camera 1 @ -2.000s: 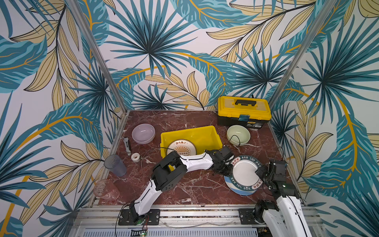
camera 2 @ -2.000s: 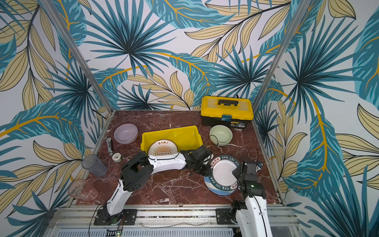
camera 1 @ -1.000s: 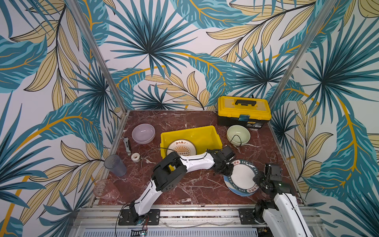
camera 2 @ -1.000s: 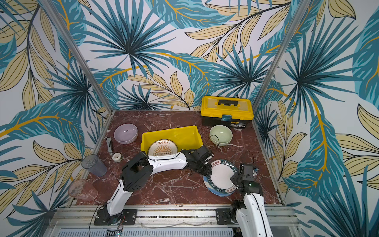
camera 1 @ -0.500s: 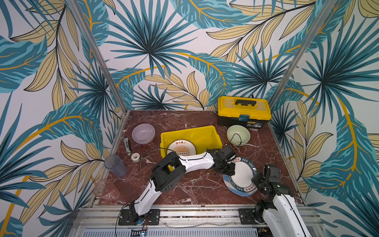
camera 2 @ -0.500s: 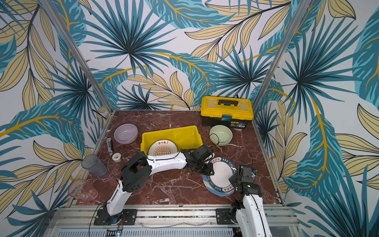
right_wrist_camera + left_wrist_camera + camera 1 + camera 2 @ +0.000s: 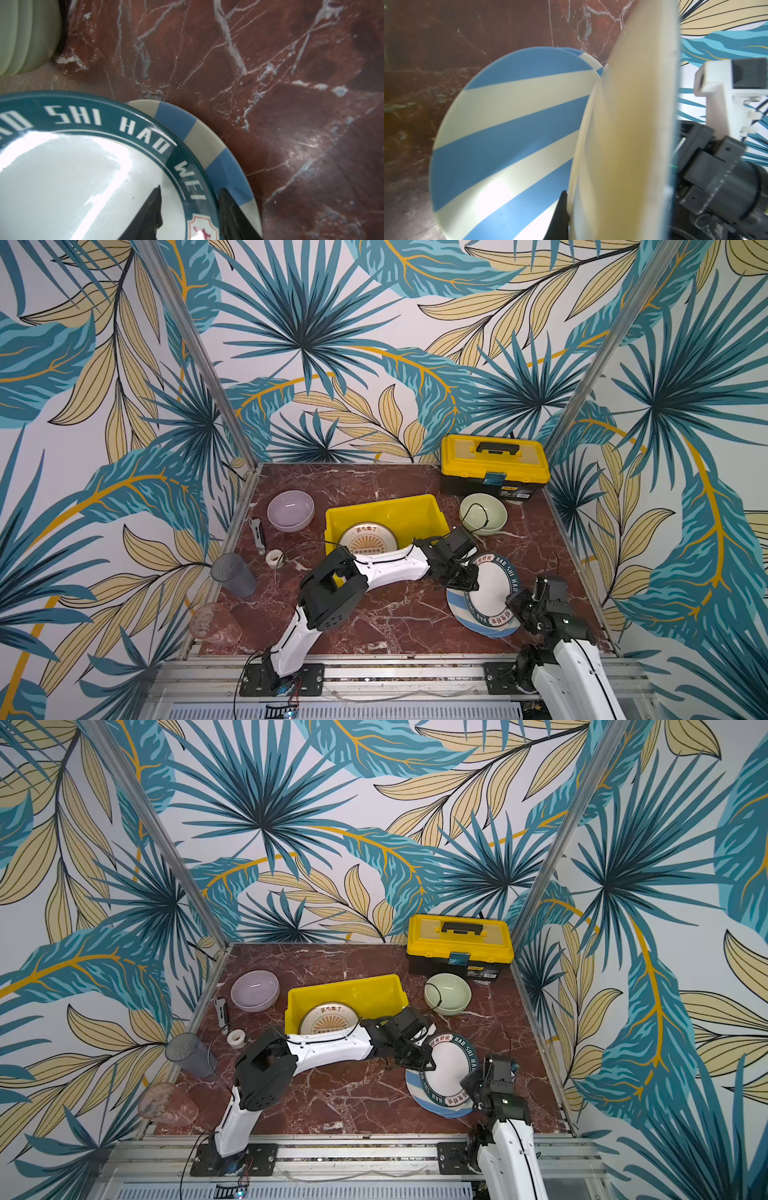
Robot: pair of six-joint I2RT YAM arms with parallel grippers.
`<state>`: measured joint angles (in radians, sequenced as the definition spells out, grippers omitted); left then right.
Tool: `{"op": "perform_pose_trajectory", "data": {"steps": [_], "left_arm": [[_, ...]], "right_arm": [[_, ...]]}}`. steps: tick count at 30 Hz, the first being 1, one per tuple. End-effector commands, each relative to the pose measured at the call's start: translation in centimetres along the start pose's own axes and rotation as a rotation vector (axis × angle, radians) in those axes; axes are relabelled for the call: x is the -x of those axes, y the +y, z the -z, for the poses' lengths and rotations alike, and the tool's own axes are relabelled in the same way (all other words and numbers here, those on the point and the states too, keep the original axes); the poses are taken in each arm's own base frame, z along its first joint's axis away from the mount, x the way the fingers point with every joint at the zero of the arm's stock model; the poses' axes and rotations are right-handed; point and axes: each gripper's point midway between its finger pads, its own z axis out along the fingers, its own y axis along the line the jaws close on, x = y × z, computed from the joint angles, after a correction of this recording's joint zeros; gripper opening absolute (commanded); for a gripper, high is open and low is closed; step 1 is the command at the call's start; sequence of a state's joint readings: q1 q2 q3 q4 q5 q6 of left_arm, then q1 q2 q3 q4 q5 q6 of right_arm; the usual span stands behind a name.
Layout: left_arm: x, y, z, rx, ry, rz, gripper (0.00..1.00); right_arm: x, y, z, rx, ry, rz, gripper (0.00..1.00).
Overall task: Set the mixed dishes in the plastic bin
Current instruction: 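Tilt the teal-rimmed plate up off the striped plate with the left gripper, then carry the plate toward the bin while the right gripper grasps its far rim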
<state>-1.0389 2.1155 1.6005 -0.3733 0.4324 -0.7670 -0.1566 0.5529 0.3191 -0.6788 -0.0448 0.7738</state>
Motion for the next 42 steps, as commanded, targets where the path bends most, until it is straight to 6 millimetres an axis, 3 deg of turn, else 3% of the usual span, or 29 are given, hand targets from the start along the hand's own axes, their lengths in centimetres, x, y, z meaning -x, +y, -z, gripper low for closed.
{"op": "perform_pose_trajectory", "data": {"steps": [1,5,10,14,18,22,27,31,37,42], "left_arm": [[1.1,-2.8,2.6,-0.089,-0.041,-0.043,0.04],[1.7,-3.3,4.1,-0.126,-0.046,-0.038,0.03],[3.2,-4.9,8.4,-0.198,-0.071,-0.05,0.02],[4.1,-5.7,11.9,-0.25,-0.093,-0.066,0.02],[4.9,-5.5,14.6,-0.306,-0.099,-0.064,0.02],[5.3,-5.1,16.4,-0.349,-0.094,-0.066,0.02],[5.8,-4.8,17.7,-0.399,-0.1,-0.066,0.02],[5.9,-4.3,18.3,-0.44,-0.099,-0.051,0.03],[6.1,-4.1,19.5,-0.479,-0.111,-0.059,0.03],[6.0,-4.1,20.0,-0.491,-0.109,-0.062,0.09]], "right_arm": [[0.7,0.7,1.6,0.017,-0.027,-0.002,0.54],[2.0,2.1,3.5,0.063,-0.077,0.012,0.62],[3.8,6.0,6.5,0.219,-0.132,0.075,0.73],[4.7,8.5,8.4,0.28,-0.125,0.151,0.76],[4.8,12.5,9.8,0.434,-0.073,0.229,0.76],[4.4,15.9,10.9,0.606,-0.023,0.258,0.71],[3.9,18.4,11.7,0.767,0.019,0.266,0.61],[4.3,19.5,11.7,0.828,0.028,0.233,0.51],[4.9,21.0,12.2,0.899,0.027,0.229,0.44],[4.9,21.7,12.5,0.927,0.045,0.237,0.34]]}}
